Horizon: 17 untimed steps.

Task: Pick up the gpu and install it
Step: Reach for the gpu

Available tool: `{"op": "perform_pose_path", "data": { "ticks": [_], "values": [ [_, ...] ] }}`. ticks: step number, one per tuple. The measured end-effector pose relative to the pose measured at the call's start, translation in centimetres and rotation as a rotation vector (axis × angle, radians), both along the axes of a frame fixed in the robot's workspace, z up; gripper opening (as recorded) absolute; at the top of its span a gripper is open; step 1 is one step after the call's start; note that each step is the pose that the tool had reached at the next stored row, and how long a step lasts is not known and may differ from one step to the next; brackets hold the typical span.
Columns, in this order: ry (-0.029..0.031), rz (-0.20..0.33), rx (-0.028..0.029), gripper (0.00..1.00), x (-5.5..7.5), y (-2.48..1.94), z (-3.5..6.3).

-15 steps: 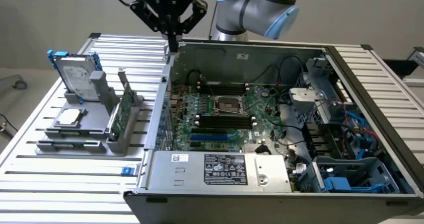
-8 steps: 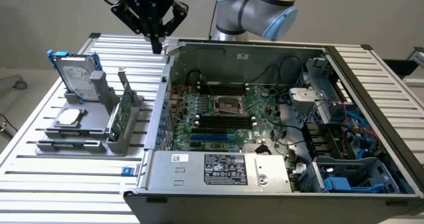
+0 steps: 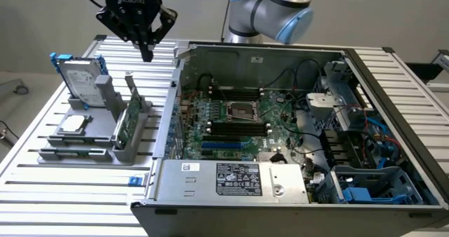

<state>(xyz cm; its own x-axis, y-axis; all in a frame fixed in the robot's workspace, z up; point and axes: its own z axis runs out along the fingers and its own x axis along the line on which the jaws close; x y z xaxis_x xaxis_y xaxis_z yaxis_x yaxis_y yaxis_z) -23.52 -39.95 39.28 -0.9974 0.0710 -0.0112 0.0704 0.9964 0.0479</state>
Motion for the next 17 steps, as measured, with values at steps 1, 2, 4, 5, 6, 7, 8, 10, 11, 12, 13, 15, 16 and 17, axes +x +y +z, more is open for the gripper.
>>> {"op": "perform_pose_path", "data": {
  "ticks": [1,2,4,5,6,7,8,10,11,12,13,15,16,17],
  "values": [
    [0.0001,0.000,-0.0001,0.11,-0.4,-0.01,-0.13],
    [0.0001,0.000,-0.0001,0.11,-0.8,-0.02,-0.26],
    [0.0000,0.000,-0.0001,0.11,-1.6,-0.04,-0.53],
    [0.0000,0.000,-0.0001,0.11,-2.0,-0.05,-0.66],
    [0.0000,0.000,-0.0001,0.11,-2.4,-0.07,-0.78],
    [0.0001,0.000,-0.0001,0.11,-2.8,-0.08,-0.92],
    [0.0001,0.000,-0.0002,0.11,-3.2,-0.09,-1.05],
    [0.0001,0.000,-0.0002,0.11,-4.0,-0.11,-1.31],
    [0.0001,0.000,-0.0002,0.11,-4.4,-0.13,-1.44],
    [0.0002,0.000,-0.0003,0.11,-4.8,-0.14,-1.57],
    [0.0001,0.000,-0.0003,0.11,-5.2,-0.15,-1.70],
    [0.0004,0.000,-0.0002,0.11,-5.9,-0.19,-1.98],
    [0.0008,0.000,-0.0003,0.11,-6.2,-0.22,-2.10],
    [0.0016,0.000,-0.0006,0.11,-6.5,-0.25,-2.20]
  ]
}}
